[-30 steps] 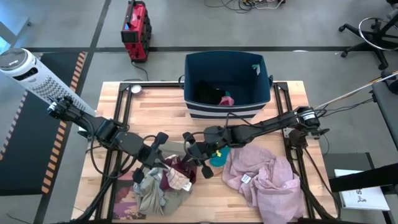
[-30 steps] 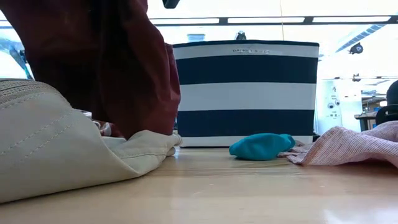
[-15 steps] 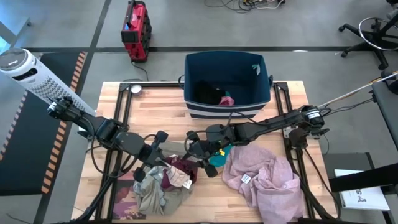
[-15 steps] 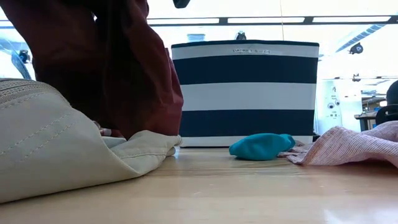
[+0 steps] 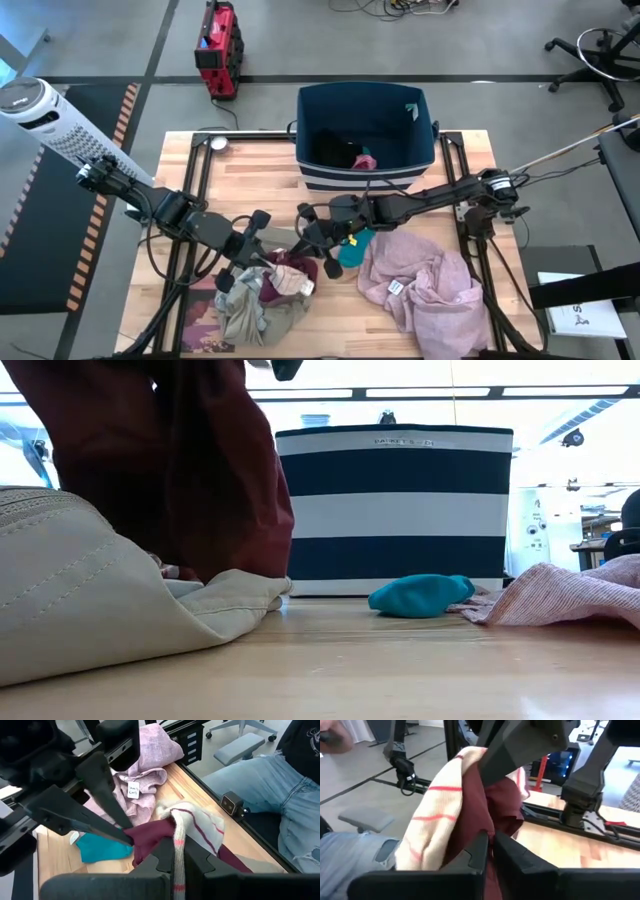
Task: Sort clothes
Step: Put the bottom white patterned sock into the laundry bin
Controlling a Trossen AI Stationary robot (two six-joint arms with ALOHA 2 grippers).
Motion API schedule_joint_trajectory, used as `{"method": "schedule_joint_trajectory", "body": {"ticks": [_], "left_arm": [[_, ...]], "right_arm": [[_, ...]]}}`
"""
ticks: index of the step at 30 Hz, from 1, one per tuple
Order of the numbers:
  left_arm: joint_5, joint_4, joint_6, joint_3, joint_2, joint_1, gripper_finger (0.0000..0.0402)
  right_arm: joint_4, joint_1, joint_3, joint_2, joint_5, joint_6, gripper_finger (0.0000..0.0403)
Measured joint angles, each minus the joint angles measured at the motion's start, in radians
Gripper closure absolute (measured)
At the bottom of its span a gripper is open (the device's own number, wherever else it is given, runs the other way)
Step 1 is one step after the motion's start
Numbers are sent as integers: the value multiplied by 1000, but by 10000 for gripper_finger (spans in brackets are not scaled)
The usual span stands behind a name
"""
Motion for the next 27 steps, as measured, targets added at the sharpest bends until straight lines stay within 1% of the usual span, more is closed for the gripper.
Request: {"method": "schedule_joint_trajectory", "body": {"ticks": [4,7,11,14,18,23,27], "left_arm": [[7,3,-21,0,0,0,398],[31,14,-22,0,0,0,384],[32,9,-18,0,0,-1,370],[34,9,-21,0,0,-1,376],[54,-6,16,0,1,-1,396],[51,-7,19,0,3,0,399],[66,3,15,1,-2,-5,400]], "right_arm": [[-13,0,-3,0,0,-8,400],[-13,-3,-12,0,1,-9,402],[-15,-14,-28,0,3,2,402],[-24,-23,-38,0,31,1,402],[-35,-31,-45,0,38,5,403],[-64,-38,-49,0,48,0,403],[-80,-55,-77,0,67,1,402]]}}
